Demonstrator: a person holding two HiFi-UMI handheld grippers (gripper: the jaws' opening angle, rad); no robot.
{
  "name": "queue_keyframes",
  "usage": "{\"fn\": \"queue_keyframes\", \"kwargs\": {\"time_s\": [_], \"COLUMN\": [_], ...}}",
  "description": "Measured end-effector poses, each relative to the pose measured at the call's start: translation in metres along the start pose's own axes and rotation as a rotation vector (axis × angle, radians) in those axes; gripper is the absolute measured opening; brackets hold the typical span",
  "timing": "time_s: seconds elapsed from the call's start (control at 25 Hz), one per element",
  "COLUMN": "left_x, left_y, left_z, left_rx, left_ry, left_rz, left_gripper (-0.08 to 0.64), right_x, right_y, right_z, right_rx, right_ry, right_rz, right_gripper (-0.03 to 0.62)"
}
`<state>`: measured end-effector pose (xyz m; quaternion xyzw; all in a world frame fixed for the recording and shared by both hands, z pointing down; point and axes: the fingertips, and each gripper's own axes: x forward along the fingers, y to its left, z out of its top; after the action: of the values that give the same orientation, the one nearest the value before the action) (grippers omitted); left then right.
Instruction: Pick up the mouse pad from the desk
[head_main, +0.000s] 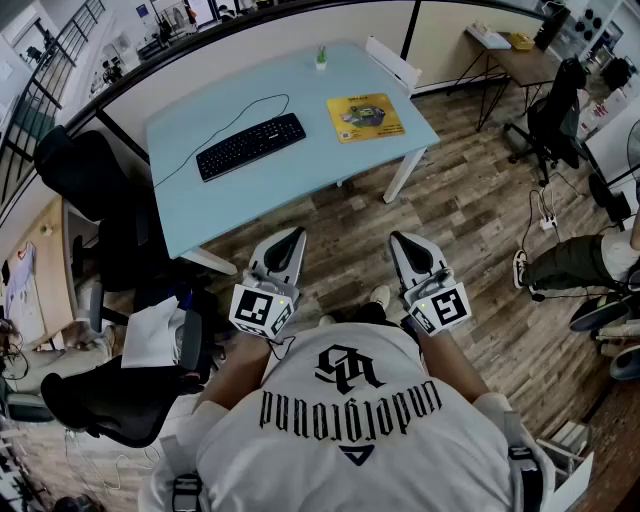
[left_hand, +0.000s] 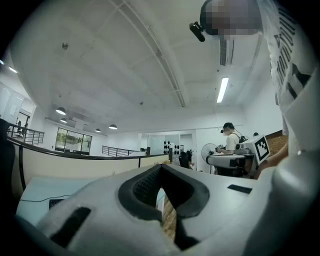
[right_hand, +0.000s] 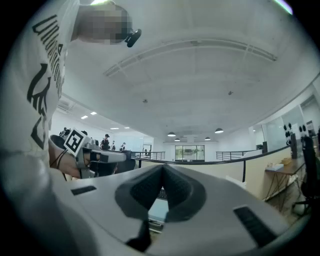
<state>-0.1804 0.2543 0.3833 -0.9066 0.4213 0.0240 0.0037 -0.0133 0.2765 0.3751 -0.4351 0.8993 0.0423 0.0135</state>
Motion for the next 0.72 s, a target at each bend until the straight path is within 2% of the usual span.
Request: {"fn": "queue_keyframes", "kwargs": {"time_s": [0.72], "left_x": [0.014], "left_y": [-0.01], "left_z": [-0.005], "left_rx": [-0.015], "left_ry": [0.008], "left_rz": [0.006], "left_gripper": [0.008], "right_x": [-0.004], "right_y": [-0.017], "right_z": [-0.003], "right_rx": [0.017], "right_ry": [0.0], "right_rz": [0.006], "right_gripper": [0.003]}}
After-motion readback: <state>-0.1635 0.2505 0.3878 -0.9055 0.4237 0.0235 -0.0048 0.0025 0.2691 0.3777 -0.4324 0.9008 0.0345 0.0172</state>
